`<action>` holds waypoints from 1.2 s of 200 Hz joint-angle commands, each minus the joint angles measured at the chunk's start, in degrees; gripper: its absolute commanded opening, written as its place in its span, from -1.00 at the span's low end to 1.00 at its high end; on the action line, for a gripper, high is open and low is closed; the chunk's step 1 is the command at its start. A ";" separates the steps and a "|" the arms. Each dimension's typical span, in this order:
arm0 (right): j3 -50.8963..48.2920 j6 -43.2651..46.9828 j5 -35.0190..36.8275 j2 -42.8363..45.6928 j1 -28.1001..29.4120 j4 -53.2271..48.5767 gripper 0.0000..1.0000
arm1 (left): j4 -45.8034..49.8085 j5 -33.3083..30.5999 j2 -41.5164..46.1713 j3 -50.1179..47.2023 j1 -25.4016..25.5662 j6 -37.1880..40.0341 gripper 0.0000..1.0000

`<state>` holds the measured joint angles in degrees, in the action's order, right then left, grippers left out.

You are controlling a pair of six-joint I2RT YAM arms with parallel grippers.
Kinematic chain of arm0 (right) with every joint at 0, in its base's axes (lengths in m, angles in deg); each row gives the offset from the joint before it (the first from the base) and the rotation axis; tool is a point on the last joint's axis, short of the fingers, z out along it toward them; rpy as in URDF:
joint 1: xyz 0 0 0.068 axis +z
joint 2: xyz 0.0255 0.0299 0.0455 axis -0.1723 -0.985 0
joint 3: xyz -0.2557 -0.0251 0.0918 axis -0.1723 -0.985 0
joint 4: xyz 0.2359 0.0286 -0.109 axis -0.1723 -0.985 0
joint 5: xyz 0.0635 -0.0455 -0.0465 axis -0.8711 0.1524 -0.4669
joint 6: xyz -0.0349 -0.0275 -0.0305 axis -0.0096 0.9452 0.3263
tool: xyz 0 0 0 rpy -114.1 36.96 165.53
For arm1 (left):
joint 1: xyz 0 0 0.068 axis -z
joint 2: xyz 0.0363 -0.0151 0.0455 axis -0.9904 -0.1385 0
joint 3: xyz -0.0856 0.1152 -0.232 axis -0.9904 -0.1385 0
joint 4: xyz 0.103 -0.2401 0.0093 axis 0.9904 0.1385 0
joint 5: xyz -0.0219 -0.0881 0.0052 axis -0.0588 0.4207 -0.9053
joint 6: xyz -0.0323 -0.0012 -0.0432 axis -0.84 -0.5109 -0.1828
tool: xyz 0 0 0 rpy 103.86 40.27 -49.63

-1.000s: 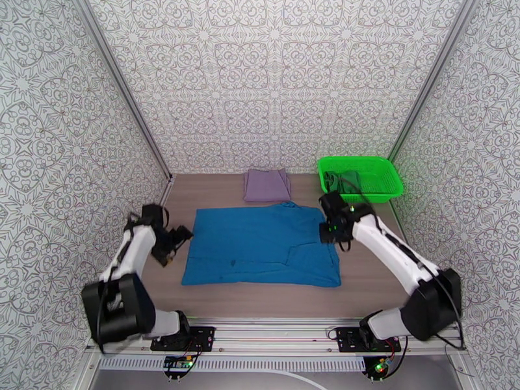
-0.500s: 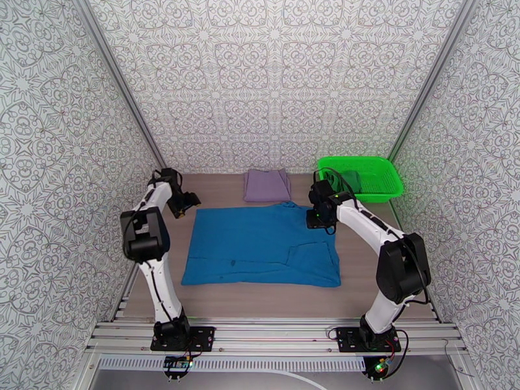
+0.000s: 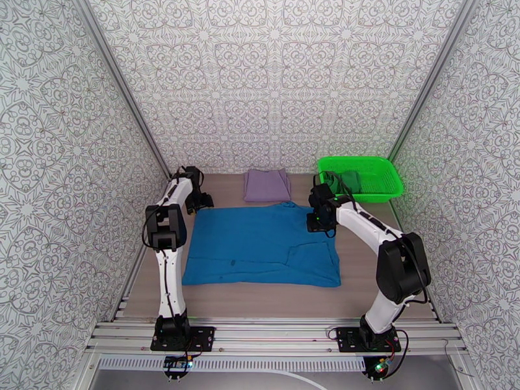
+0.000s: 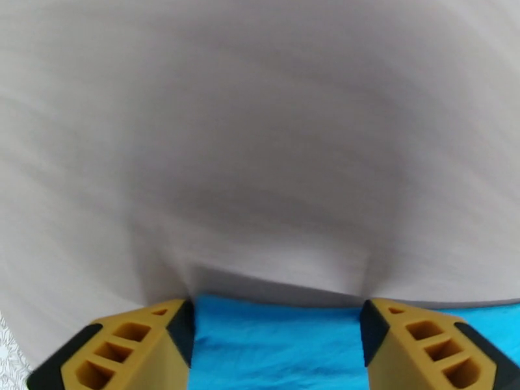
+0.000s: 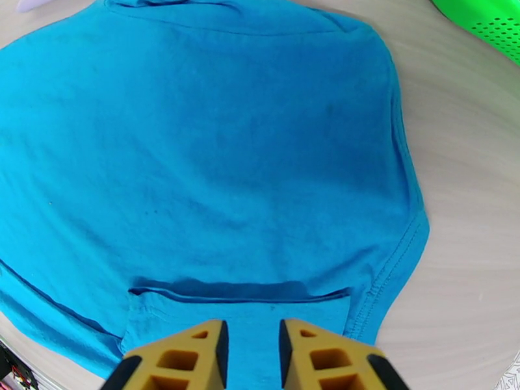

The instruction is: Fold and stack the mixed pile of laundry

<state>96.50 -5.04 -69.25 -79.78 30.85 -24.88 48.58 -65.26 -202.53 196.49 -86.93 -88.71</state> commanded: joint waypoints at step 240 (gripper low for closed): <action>55.32 9.26 -9.40 -46.77 -5.28 -12.62 -1.00 | -6.58 1.14 7.80 -11.77 1.62 2.84 -1.00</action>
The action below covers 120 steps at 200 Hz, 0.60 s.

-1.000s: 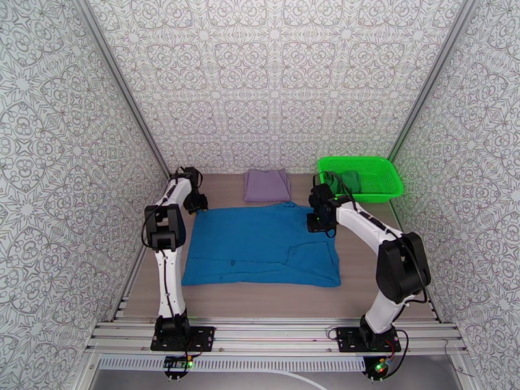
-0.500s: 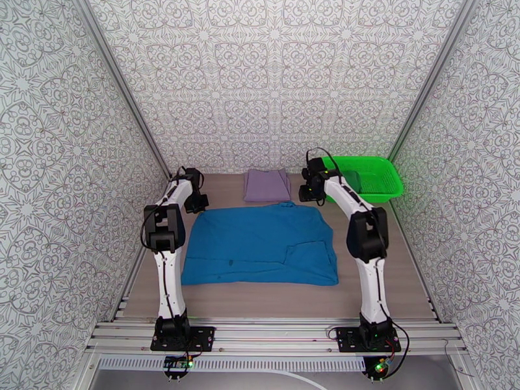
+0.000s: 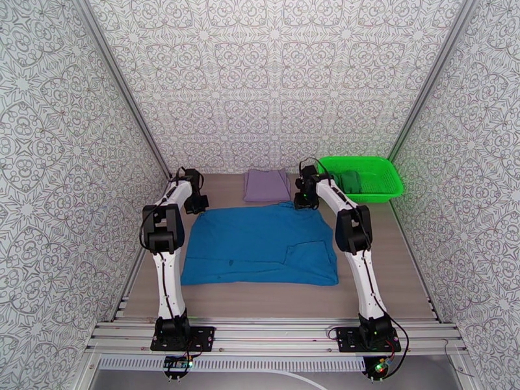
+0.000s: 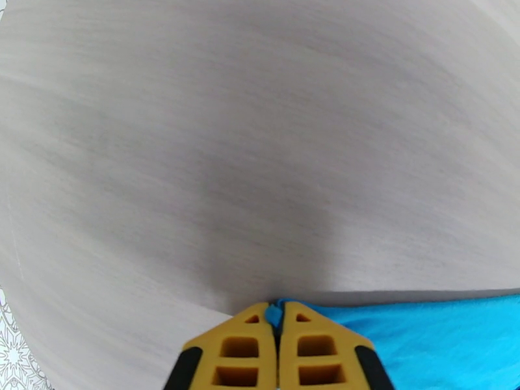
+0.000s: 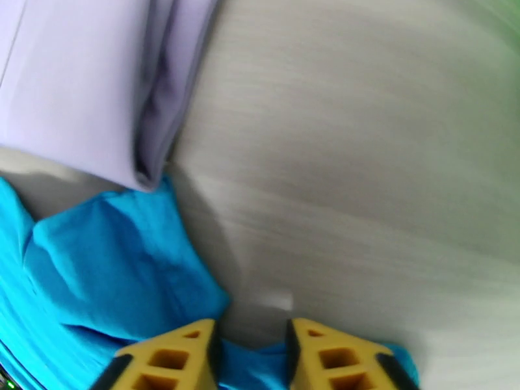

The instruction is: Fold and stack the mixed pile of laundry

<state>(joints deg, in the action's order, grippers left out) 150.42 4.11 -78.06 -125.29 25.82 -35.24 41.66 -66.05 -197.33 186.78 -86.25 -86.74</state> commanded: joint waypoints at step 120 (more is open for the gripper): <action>-32.51 -2.50 -1.79 34.28 -0.21 15.20 -1.00 | -5.77 1.31 21.56 -18.18 1.28 -0.42 -1.00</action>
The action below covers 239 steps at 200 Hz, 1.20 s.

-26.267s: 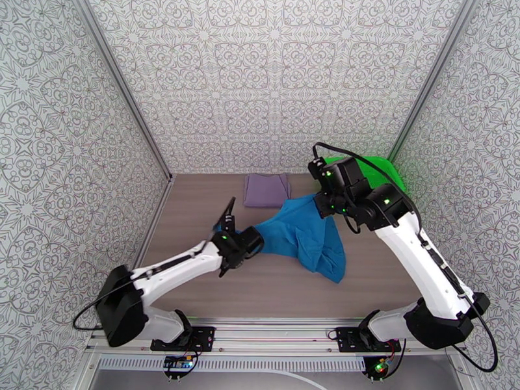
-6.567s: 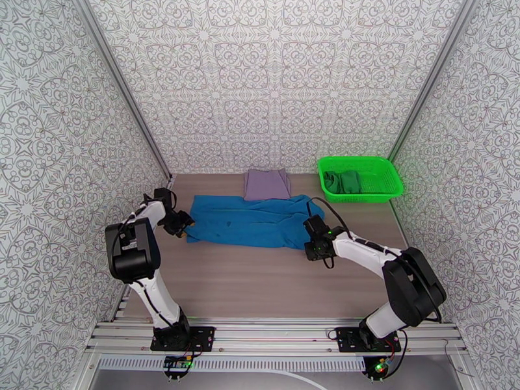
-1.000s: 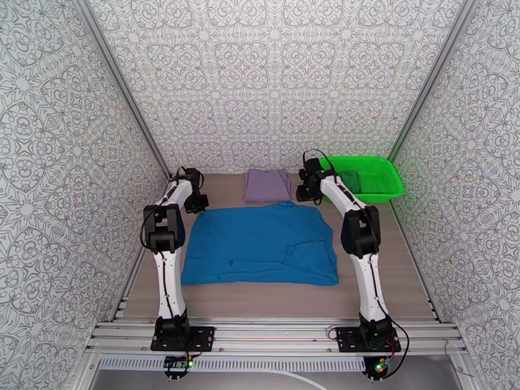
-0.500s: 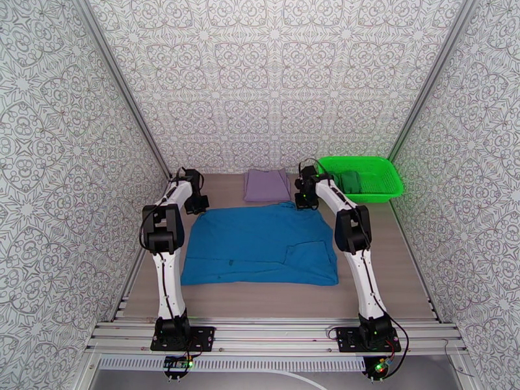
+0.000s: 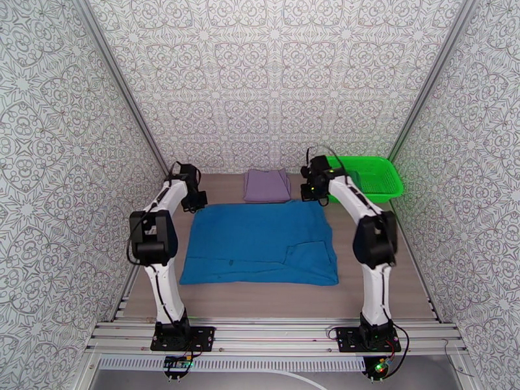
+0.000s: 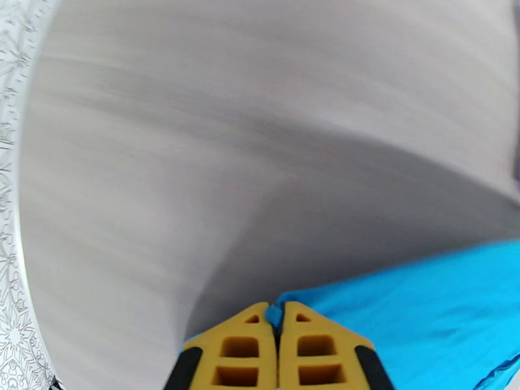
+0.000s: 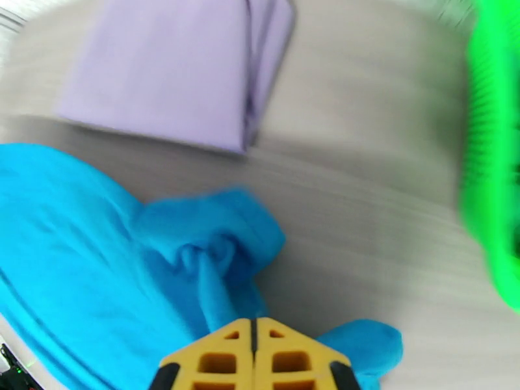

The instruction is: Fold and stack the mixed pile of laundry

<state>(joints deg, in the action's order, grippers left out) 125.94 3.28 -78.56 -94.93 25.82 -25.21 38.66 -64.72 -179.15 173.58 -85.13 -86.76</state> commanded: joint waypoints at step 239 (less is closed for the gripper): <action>-11.39 3.29 6.66 -0.03 0.99 2.31 -0.14 | -12.94 -1.29 14.62 -29.53 -0.96 -6.62 -1.00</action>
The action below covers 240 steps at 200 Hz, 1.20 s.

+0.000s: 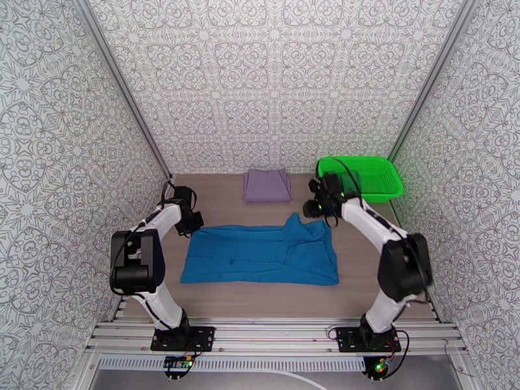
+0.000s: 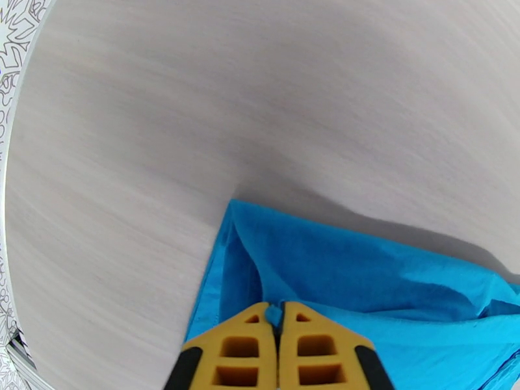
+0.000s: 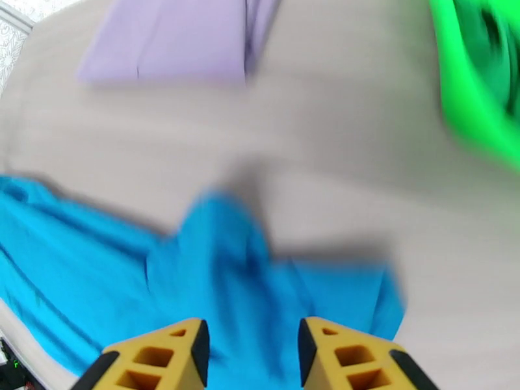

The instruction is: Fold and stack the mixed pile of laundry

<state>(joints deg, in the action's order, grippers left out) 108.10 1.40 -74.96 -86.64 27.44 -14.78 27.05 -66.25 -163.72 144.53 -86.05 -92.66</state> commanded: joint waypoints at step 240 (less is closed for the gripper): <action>5.46 4.26 -10.55 -9.09 -1.40 -5.93 -1.00 | -1.05 0.14 -5.23 2.43 0.43 0.15 -1.00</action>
<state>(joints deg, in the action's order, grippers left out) 116.21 6.78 -82.87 -104.22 25.71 -21.99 26.33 -66.14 -168.00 144.90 -85.50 -92.66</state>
